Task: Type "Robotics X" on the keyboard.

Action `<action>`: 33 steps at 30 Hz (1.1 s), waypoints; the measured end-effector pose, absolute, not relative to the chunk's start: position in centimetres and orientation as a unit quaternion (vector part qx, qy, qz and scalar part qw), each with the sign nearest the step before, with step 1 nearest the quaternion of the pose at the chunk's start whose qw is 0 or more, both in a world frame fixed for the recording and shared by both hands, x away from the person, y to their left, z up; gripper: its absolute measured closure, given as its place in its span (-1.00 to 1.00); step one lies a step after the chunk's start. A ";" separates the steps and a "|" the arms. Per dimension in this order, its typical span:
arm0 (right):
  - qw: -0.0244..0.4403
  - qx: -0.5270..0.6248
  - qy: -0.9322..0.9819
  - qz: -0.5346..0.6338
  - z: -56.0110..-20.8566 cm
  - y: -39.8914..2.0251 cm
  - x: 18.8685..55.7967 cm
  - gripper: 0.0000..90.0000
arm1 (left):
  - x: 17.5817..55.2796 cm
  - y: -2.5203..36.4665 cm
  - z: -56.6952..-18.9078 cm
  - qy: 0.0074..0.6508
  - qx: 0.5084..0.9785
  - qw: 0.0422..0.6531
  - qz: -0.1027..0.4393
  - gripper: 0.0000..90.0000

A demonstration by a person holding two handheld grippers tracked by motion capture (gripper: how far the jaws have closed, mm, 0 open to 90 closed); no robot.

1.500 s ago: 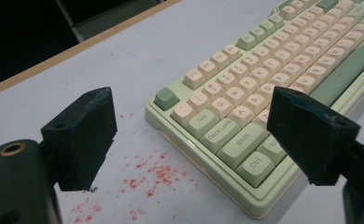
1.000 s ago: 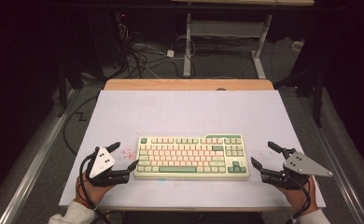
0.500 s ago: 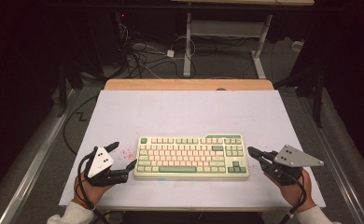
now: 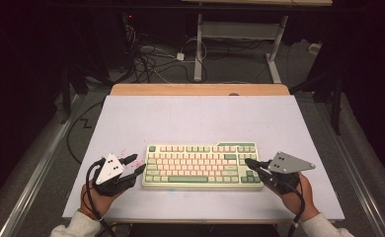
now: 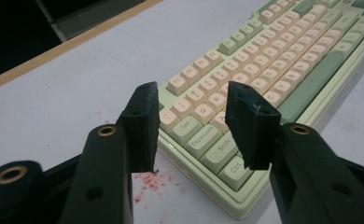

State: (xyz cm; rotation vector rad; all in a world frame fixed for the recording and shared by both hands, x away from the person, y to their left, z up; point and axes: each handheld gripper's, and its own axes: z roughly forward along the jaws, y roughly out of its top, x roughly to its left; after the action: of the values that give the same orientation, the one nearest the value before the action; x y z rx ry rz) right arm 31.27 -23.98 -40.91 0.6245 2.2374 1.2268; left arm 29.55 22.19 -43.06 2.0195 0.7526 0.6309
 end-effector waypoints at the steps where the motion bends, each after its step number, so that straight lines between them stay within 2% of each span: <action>1: 0.253 0.228 0.826 0.449 -41.0 -23.8 31.3 1.00 | 29.5 22.2 -43.1 0.302 0.811 0.433 0.253 0.45; 3: 0.248 0.226 0.831 0.445 -41.2 -23.5 31.5 1.00 | 29.6 22.0 -43.0 0.300 0.815 0.426 0.253 0.57; 4: 0.245 0.224 0.833 0.443 -41.3 -23.4 31.5 1.00 | 29.8 21.9 -42.9 0.298 0.817 0.430 0.242 0.77; 6: 0.241 0.219 0.839 0.435 -41.5 -23.0 31.7 1.00 | 29.9 21.7 -42.8 0.298 0.821 0.424 0.242 0.79; 7: 0.237 0.219 0.841 0.434 -41.6 -22.8 31.7 1.00 | 30.0 21.6 -42.8 0.299 0.820 0.426 0.238 0.94; 22: 0.201 0.212 0.876 0.384 -43.8 -20.5 33.4 1.00 | 32.8 19.2 -41.8 0.281 0.841 0.418 0.198 0.95; 33: 0.191 0.210 0.885 0.368 -44.7 -20.1 33.7 1.00 | 34.3 17.4 -42.2 0.266 0.849 0.411 0.200 0.95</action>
State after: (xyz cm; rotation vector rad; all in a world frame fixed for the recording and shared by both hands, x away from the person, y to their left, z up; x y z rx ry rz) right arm 33.74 -20.14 -44.67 0.5893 2.4874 1.0348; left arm 34.26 17.39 -42.16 2.1357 0.6696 0.5026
